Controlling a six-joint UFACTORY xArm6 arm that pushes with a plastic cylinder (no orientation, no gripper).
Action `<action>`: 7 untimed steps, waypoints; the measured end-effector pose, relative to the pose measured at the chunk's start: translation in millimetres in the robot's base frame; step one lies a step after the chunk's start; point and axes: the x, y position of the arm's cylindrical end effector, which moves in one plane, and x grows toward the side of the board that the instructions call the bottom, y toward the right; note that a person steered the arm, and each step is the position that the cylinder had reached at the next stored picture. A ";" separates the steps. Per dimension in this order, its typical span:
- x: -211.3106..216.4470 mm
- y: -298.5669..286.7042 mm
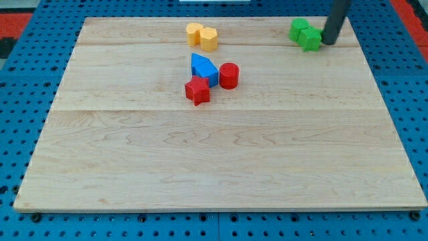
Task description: Move green circle to yellow heart and slightly down
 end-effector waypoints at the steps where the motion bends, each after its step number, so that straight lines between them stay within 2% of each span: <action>1: 0.0 -28.1; 3: -0.1 -96.4; 4: -17.7 -32.0; 5: -68.3 -25.6; 6: -76.9 -29.9; 7: -61.0 -87.9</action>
